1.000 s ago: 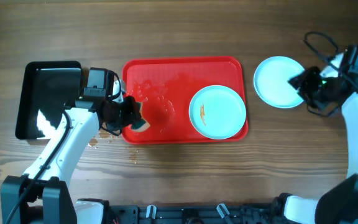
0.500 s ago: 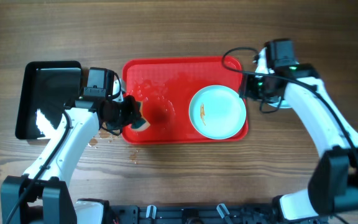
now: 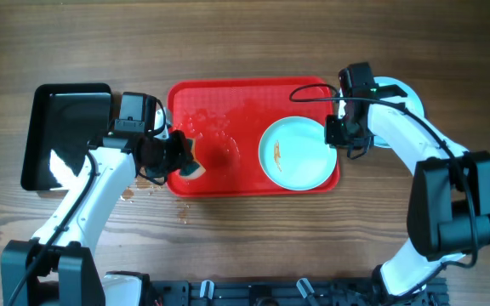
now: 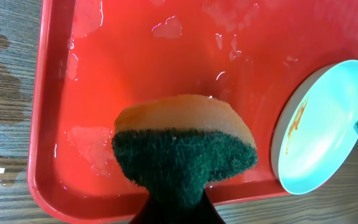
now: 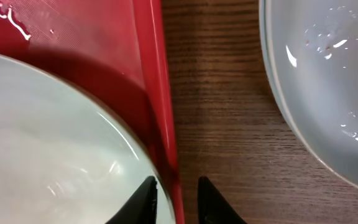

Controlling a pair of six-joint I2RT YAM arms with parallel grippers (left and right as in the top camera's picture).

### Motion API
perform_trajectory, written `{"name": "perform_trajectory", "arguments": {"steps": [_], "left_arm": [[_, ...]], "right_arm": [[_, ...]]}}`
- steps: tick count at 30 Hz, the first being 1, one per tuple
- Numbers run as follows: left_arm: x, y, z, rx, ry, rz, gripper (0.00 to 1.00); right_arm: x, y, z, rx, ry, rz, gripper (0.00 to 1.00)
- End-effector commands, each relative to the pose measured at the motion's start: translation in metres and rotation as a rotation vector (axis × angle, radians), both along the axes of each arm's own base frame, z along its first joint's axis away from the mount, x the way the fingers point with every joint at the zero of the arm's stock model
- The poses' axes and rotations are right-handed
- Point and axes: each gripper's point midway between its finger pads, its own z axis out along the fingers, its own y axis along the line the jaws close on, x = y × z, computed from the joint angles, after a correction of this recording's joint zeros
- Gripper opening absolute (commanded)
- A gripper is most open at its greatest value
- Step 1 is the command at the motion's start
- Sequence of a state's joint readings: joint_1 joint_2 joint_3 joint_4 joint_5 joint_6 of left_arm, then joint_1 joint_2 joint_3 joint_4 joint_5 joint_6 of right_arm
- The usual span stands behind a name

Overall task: Clean dirty plates on tray and stack at the side
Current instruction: 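Release the plate and move the right gripper to the remaining plate's rim, then pull the remaining plate toward the tray center with the right gripper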

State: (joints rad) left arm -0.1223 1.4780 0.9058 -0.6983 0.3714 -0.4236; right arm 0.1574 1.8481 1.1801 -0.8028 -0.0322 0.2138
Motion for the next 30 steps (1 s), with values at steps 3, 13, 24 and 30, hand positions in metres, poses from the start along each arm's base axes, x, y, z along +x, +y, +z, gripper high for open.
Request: {"name": "perform_trajectory", "arguments": {"steps": [3,13,24,30], "left_arm": [[0.000,0.002,-0.001,0.002,0.000,0.009,0.04],[0.000,0.002,-0.001,0.002,0.000,0.009,0.04],[0.000,0.002,-0.001,0.001,0.000,0.009,0.04],[0.000,0.002,-0.001,0.001,-0.001,0.009,0.04]], "right_arm": [[-0.006,0.004,-0.009,0.015,0.032,0.018,0.18],[-0.014,0.013,-0.009,0.071,0.063,0.038,0.04],[-0.011,0.026,-0.007,0.146,0.053,0.043,0.18],[-0.008,0.036,-0.008,0.151,0.038,0.070,0.22]]}}
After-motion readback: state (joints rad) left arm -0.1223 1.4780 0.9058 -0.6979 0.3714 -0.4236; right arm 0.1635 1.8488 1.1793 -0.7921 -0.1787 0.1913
